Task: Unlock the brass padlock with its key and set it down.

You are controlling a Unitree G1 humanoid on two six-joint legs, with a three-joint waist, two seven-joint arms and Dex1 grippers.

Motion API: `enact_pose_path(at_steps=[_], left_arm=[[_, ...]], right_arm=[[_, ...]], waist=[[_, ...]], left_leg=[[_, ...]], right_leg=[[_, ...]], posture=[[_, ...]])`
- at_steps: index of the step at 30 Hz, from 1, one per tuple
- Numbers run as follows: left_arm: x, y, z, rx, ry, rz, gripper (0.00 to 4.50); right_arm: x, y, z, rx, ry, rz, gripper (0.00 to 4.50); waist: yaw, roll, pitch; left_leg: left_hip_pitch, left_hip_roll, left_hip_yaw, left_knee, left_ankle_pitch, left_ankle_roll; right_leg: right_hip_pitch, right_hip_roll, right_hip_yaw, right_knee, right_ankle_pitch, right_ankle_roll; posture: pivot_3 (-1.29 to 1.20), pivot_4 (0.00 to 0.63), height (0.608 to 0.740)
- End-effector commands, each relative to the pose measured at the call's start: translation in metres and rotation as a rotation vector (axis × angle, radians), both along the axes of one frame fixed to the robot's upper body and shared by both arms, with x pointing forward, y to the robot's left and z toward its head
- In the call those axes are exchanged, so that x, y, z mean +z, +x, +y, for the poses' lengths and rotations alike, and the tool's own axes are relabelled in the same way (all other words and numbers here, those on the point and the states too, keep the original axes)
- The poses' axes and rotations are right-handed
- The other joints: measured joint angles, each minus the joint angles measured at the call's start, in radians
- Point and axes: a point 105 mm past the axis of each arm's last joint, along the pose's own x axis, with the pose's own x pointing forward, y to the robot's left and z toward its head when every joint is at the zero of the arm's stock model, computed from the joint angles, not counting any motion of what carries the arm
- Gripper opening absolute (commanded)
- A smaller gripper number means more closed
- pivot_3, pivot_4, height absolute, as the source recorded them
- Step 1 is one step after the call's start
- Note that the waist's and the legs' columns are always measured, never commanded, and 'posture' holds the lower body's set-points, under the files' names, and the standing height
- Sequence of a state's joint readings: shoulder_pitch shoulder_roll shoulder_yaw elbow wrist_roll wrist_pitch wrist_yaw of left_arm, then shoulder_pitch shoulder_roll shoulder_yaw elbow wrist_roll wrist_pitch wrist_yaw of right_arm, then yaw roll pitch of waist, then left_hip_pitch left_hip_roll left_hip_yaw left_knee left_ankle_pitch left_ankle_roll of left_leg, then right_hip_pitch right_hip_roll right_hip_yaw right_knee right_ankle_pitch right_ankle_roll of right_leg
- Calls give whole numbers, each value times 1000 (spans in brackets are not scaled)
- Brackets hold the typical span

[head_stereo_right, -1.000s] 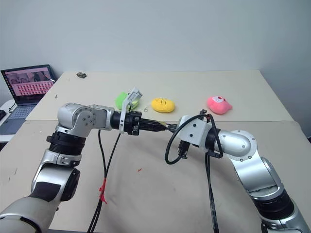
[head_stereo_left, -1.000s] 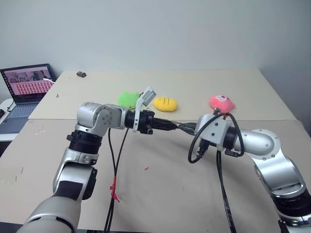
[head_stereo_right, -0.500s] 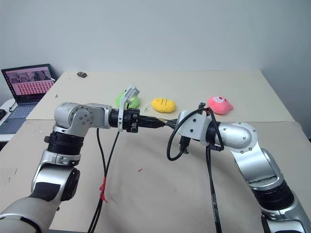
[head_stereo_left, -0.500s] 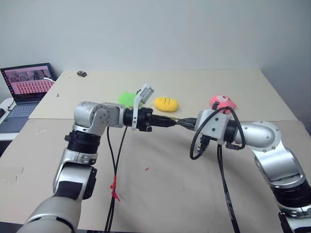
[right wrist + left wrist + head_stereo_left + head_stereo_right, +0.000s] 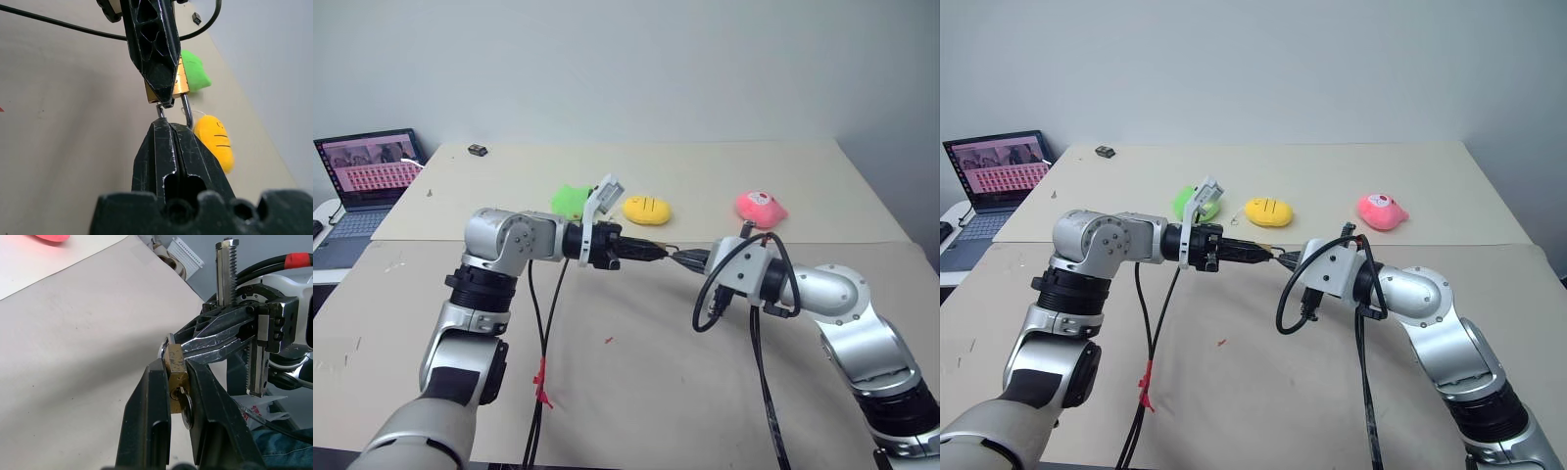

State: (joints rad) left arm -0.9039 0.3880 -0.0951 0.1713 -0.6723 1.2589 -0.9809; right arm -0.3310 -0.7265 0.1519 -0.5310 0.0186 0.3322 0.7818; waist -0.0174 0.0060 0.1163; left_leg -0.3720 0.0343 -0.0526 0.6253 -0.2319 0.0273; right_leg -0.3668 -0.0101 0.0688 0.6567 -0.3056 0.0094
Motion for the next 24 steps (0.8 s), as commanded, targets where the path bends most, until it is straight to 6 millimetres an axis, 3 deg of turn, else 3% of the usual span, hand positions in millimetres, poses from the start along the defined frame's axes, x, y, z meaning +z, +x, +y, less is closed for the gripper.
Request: enact_pose_path(at_steps=[1, 11, 24], left_arm=[[18, -11, -5, -67, -67, -29, 38], [18, -7, -4, -65, -66, -30, 38], [17, -9, -7, -82, -68, -34, 38]], right_arm=[[3, 11, -19, -105, -41, -55, 21], [15, 9, -36, -126, -20, 59, 21], [25, -12, -25, -40, 118, 237, 21]], waist=[[1, 0, 0], [1, -1, 1], [1, -3, 2]], left_leg=[[0, 0, 0, 0, 0, 0], [-1, -1, 0, 0, 0, 0], [-1, 0, 0, 0, 0, 0]], right_leg=[[0, 0, 0, 0, 0, 0], [0, -1, 0, 0, 2, -3], [1, -1, 0, -1, 2, -3]], posture=[[0, 150, 660], [0, 150, 660], [0, 150, 660]])
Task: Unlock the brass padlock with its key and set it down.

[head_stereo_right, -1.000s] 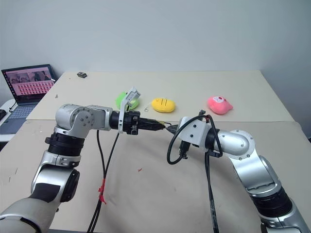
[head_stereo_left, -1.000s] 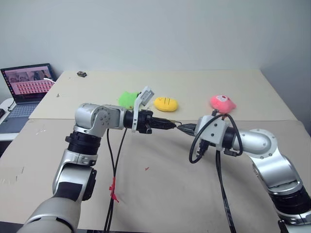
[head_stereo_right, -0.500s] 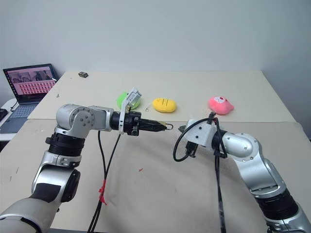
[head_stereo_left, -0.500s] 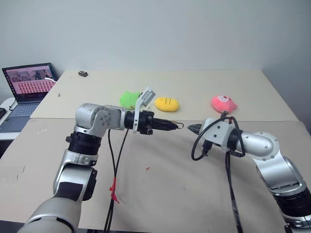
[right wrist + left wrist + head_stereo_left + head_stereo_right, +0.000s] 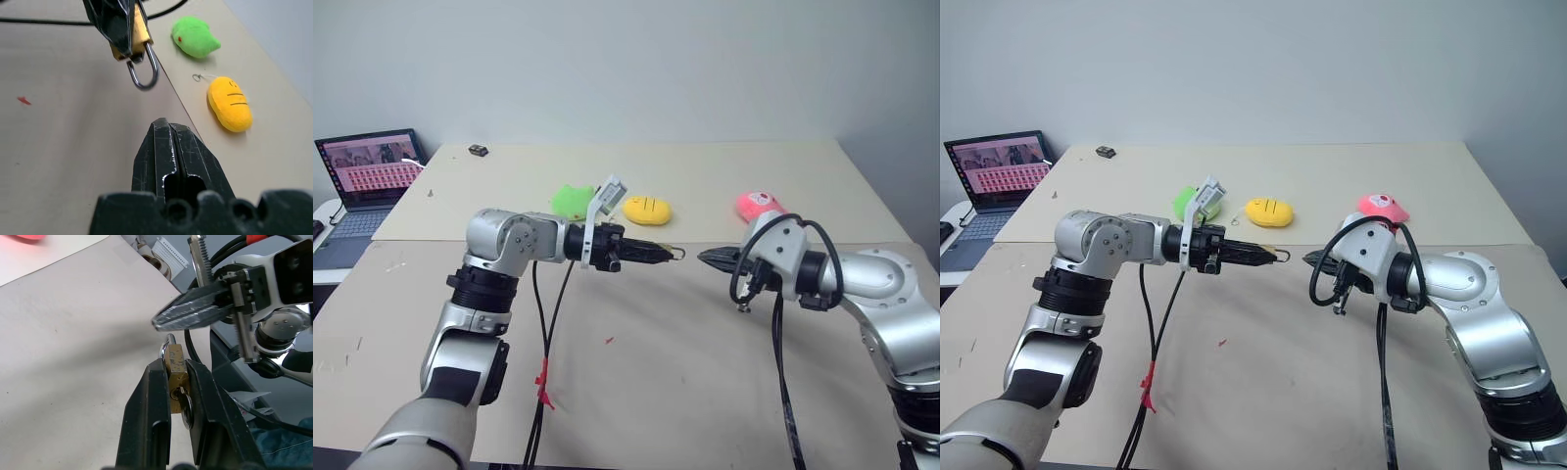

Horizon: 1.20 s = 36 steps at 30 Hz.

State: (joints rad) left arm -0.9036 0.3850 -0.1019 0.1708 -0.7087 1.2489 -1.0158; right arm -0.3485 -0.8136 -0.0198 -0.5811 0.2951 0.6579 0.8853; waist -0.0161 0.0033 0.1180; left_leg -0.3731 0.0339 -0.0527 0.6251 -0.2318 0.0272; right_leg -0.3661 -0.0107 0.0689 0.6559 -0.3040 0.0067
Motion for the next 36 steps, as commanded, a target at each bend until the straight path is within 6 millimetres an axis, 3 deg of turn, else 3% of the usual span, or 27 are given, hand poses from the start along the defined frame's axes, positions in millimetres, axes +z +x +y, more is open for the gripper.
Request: enact_pose_path(at_steps=[1, 14, 17, 21, 36], left_arm=[[12, -3, -3, -27, -23, -41, 38], [12, -4, -4, -32, -22, -42, 38], [12, -3, -3, -30, -21, -42, 38], [12, -3, -4, -31, -22, -41, 38], [14, -5, -12, -55, -29, -47, 38]], right_arm=[[11, -7, 4, 22, 24, -27, 21], [7, -10, 15, 36, 77, 1, 21], [9, -8, 12, 20, 80, -10, 645], [9, -8, 12, 16, 78, -12, 2071], [16, -5, 19, 27, 104, -8, 2071]], waist=[[0, 0, 0], [0, 0, 0], [0, 0, 0], [0, 0, 0], [0, 0, 0]], left_leg=[[0, 0, 0, 0, 0, 0], [0, 0, 0, 0, 0, 0], [0, 0, 0, 0, 0, 0], [0, 0, 0, -1, 0, 0], [0, 0, 0, -1, 0, 0]], right_leg=[[0, 0, 0, 0, 0, 0], [0, 0, 0, 0, 0, 1], [0, 0, 0, 0, 0, 1], [0, 0, 0, 0, 0, 1], [0, 0, 0, 0, -1, 2]], posture=[[0, 150, 660], [0, 150, 660], [0, 150, 660], [0, 150, 660], [0, 150, 660]])
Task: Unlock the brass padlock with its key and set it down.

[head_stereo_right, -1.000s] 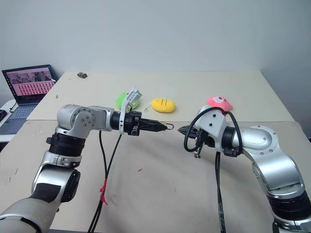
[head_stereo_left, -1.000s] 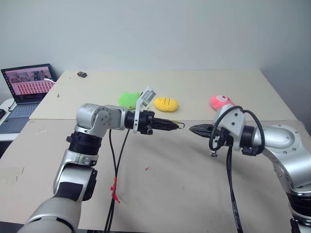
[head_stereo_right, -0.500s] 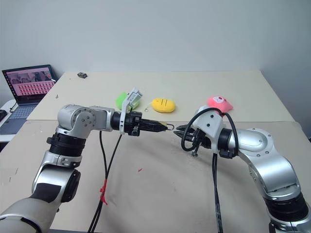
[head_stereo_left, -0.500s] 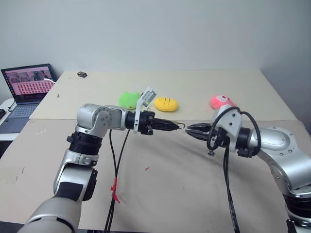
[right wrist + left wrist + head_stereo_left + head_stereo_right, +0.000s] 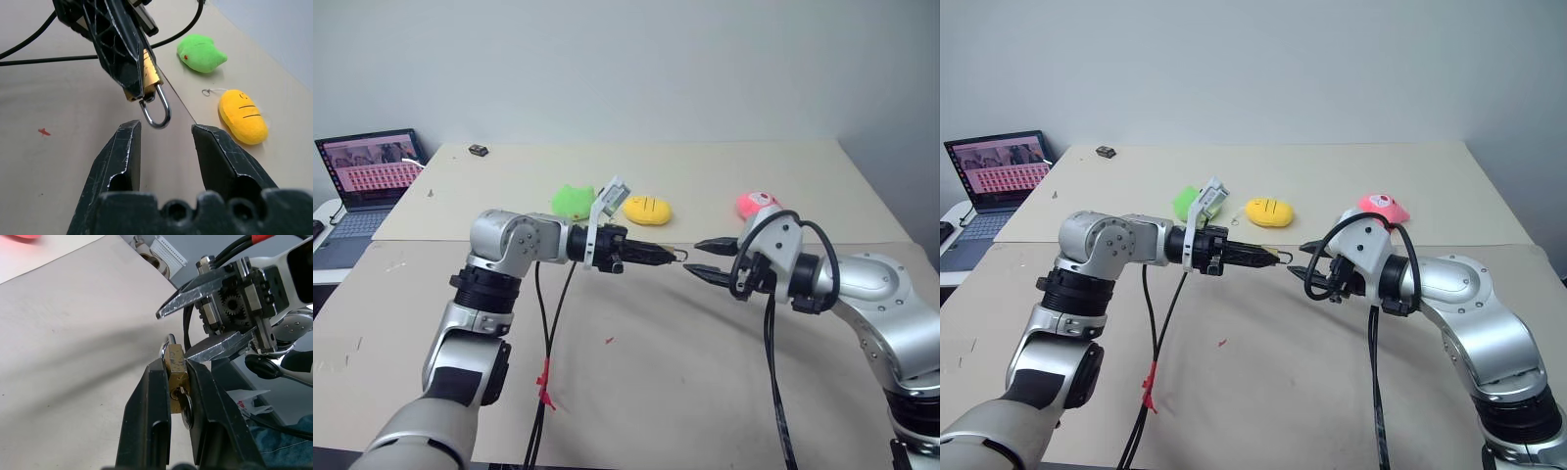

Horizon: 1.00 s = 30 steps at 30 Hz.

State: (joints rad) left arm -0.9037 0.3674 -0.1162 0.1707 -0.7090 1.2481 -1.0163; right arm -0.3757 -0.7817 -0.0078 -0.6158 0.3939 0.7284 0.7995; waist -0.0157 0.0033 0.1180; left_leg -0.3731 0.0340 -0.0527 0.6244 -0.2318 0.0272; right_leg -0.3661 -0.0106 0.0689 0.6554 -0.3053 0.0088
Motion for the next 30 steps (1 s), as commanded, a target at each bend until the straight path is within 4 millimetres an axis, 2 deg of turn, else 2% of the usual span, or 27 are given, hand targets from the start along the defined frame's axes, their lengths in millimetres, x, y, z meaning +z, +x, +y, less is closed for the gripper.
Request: enact_pose_path(at_steps=[1, 10, 13, 16, 17, 30], left_arm=[[17, -2, -6, -34, -30, -54, 38], [19, -2, -10, -49, -35, -61, 38], [19, -2, -10, -52, -34, -62, 38], [19, -3, -10, -54, -32, -63, 38], [19, -2, -10, -54, -31, -63, 38], [17, -1, -9, -44, -27, -69, 38]], right_arm=[[10, -3, 6, 21, 13, -32, 2071], [8, -5, 8, 27, 15, -9, 2071], [7, -6, 8, 26, 18, 3, 1370], [7, -7, 7, 24, 19, 5, 274], [7, -7, 7, 24, 20, 6, 46], [9, -8, 8, 24, 9, -10, 17]], waist=[[0, 0, 0], [-1, 0, 0], [-1, 0, 0], [-1, 0, 0], [-1, 0, 0], [-1, 0, 0]], left_leg=[[0, 0, 0, 0, 0, 0], [0, 0, 0, 0, 0, 0], [0, 0, 0, 0, 0, 0], [0, 0, 0, -1, 0, 0], [0, 0, 0, -1, 0, 0], [0, 0, 0, -1, 0, 0]], right_leg=[[0, 0, 0, 0, 0, 0], [0, 0, 0, 0, 0, 0], [0, 0, 0, 0, 0, 0], [0, 0, 0, 0, 0, 0], [0, 0, 0, 0, 0, 0], [0, 0, 0, -1, -1, 1]], posture=[[0, 150, 660], [0, 150, 660], [0, 150, 660], [0, 150, 660], [0, 150, 660], [0, 150, 660]])
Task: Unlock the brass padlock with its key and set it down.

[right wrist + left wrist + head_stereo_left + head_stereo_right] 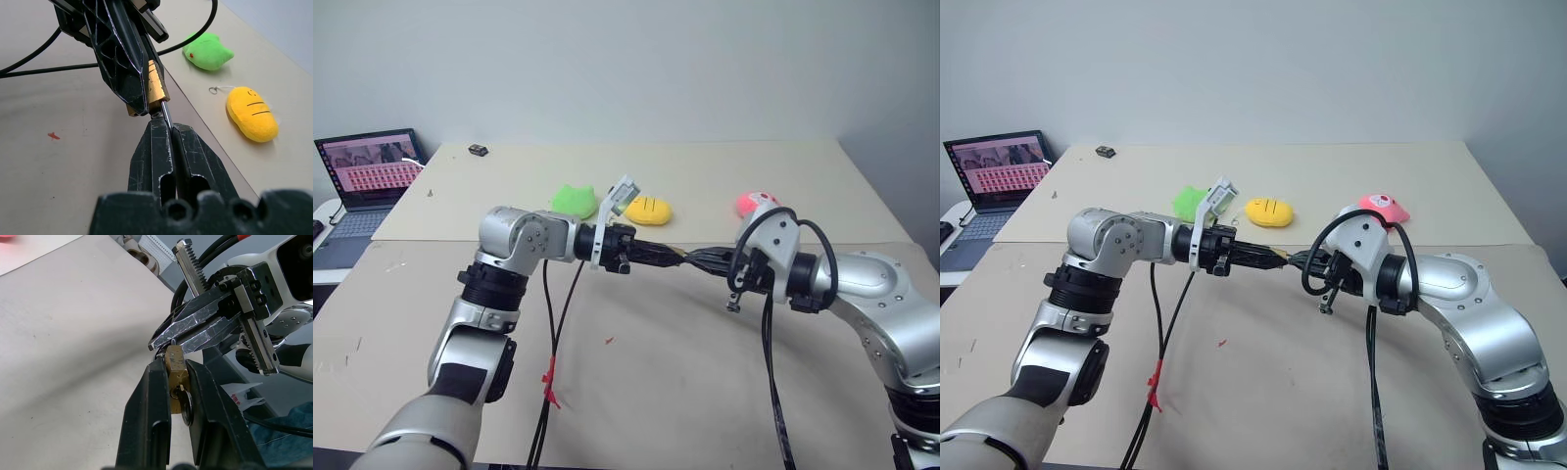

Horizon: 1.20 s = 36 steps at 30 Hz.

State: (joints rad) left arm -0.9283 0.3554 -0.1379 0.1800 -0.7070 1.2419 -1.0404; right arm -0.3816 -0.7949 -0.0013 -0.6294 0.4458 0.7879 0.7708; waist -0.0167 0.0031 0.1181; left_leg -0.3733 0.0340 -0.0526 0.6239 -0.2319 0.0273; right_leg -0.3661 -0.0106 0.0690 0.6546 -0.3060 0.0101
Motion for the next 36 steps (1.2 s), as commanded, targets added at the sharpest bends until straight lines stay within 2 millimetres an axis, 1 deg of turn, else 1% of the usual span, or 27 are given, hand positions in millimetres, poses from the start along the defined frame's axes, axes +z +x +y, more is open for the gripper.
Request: enact_pose_path(at_steps=[1, 3, 5, 6, 7, 10, 11, 15, 19, 21, 24, 27, 29, 31, 36], left_arm=[[13, 2, -1, 0, -23, -59, 38], [14, 1, -1, -8, -30, -54, 38], [16, -1, 0, -25, -43, -53, 1076], [16, -2, 0, -31, -49, -52, 1344], [17, -3, 0, -35, -51, -52, 1829], [15, -2, 1, -28, -37, -48, 2803], [15, -2, 2, -23, -37, -39, 3252], [16, 2, 6, 0, -37, -30, 3252], [13, 14, 15, 70, -10, -47, 3252], [13, 21, 20, 107, -2, -52, 3252], [14, 28, 28, 146, 3, -64, 3252], [14, 33, 32, 171, 7, -75, 3252], [12, 35, 34, 181, 15, -84, 3252], [11, 36, 35, 184, 24, -94, 3252], [10, 36, 39, 188, 28, -93, 3252]], right_arm=[[12, -6, 7, 33, 0, -61, 17], [12, -6, 7, 33, 0, -60, 17], [11, -6, 7, 32, -1, -61, 0], [11, -5, 7, 32, -1, -61, 0], [11, -5, 7, 32, -1, -61, 0], [11, -5, 7, 31, 0, -62, 0], [11, -5, 7, 31, 0, -62, 0], [11, -5, 7, 28, -3, -63, 0], [10, -3, 5, 17, -19, -83, 0], [13, 4, 0, -15, -80, -169, 0], [18, 17, -9, -56, -216, -366, 0], [24, 21, -9, -56, -240, -458, 0], [24, 22, -6, -40, -266, -494, 0], [20, 21, -4, -20, -298, -515, 0], [12, 20, 1, 6, -322, -527, 0]], waist=[[0, 0, 0], [0, 0, 0], [0, 0, 0], [0, 0, 0], [0, 0, 0], [0, 0, 0], [0, 0, 0], [0, 0, 0], [-1, 0, 0], [-2, 0, 0], [1, 0, 0], [1, 0, 0], [1, 1, 0], [1, 1, 0], [1, 1, -1]], left_leg=[[0, 0, 0, 0, 0, 0], [0, 0, 0, 0, 0, 0], [0, 0, 0, 0, 0, 0], [0, 0, 0, 0, 0, 0], [0, 0, 0, 0, 0, 0], [0, 0, 0, 0, 0, 0], [0, 0, 0, 0, 0, 0], [0, 0, 0, 0, 0, 0], [0, 0, 0, 0, 0, 0], [0, 0, 0, 0, 0, 0], [2, 0, 0, 0, 0, 0], [2, 0, 1, 0, 0, 0], [1, 0, 1, 0, 0, 0], [1, 0, 1, 0, 0, 0], [0, 0, 0, 1, 0, 0]], right_leg=[[0, 0, 0, 0, 0, 0], [0, 0, 0, 0, 0, 1], [0, 0, 0, 0, 0, 1], [0, 0, 0, 0, 0, 1], [0, 0, 0, 0, 0, 1], [0, 0, 0, 0, 0, 0], [0, 0, 0, 0, 0, 1], [0, 0, 0, 0, 0, 1], [0, 0, 0, 0, -1, 1], [0, 0, 0, 0, -1, 1], [0, 0, 0, 0, -1, 2], [-1, 0, 0, -2, -1, 2], [-1, 0, 0, -3, -1, 1], [-1, 0, 0, -2, 0, 0], [-1, 0, 0, 2, 2, -3]], posture=[[0, 150, 660], [0, 150, 660], [0, 150, 660], [0, 150, 660], [0, 150, 660], [0, 150, 660], [0, 150, 660], [0, 150, 660], [0, 150, 660], [0, 150, 660], [0, 150, 660], [0, 150, 660], [0, 150, 660], [0, 150, 660], [0, 150, 660]])
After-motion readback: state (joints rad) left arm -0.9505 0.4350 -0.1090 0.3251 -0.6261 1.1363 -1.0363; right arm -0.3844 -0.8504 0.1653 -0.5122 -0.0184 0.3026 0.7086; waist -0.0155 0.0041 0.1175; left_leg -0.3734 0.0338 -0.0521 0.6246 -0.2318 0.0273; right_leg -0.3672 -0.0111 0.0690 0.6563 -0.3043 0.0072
